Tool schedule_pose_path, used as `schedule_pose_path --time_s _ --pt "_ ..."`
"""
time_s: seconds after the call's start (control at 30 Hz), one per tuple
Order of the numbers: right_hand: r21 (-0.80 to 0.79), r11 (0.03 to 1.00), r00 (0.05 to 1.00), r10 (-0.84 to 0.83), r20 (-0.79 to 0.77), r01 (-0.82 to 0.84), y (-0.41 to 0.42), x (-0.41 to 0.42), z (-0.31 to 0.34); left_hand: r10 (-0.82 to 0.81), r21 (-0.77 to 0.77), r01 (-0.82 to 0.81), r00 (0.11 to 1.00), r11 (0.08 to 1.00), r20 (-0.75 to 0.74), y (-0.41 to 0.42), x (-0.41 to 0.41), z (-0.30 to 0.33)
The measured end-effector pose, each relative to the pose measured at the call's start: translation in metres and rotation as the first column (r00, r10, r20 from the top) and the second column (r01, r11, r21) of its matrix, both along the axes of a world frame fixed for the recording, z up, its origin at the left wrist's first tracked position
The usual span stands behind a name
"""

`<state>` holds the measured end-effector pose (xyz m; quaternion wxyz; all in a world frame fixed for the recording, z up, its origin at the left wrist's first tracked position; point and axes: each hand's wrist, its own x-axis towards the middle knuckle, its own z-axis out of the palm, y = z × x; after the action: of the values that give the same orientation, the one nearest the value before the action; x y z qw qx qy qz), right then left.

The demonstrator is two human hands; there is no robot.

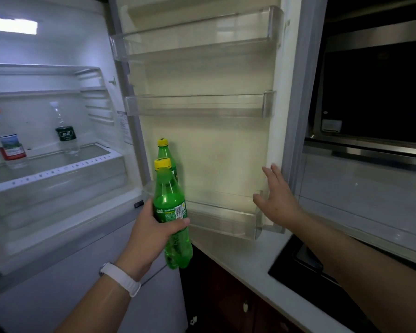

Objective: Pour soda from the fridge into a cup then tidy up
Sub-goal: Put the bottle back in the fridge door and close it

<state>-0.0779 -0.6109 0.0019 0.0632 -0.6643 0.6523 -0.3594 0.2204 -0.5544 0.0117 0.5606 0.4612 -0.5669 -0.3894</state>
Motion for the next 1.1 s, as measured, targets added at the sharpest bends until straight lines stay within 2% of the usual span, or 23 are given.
schedule_pose_path --time_s 0.13,0.53,0.97,1.1 --pt "0.011 1.0 1.0 0.0 -0.014 0.0 -0.007 -0.006 0.001 0.018 0.001 -0.018 1.0 1.0 0.01 -0.001 0.0 0.0" --pt "0.009 1.0 0.975 -0.025 -0.223 0.028 -0.021 -0.024 0.001 -0.012 -0.009 0.012 1.0 1.0 0.011 -0.023 -0.011 0.007" --pt "-0.04 0.996 0.926 -0.085 -0.368 0.076 -0.028 -0.032 0.0 -0.009 -0.187 0.0 0.999 0.982 -0.048 -0.066 -0.054 0.04" --pt "-0.049 0.994 0.916 -0.113 -0.385 0.102 -0.031 -0.031 0.0 -0.007 -0.19 0.001 1.0 0.982 -0.029 -0.09 -0.066 0.042"
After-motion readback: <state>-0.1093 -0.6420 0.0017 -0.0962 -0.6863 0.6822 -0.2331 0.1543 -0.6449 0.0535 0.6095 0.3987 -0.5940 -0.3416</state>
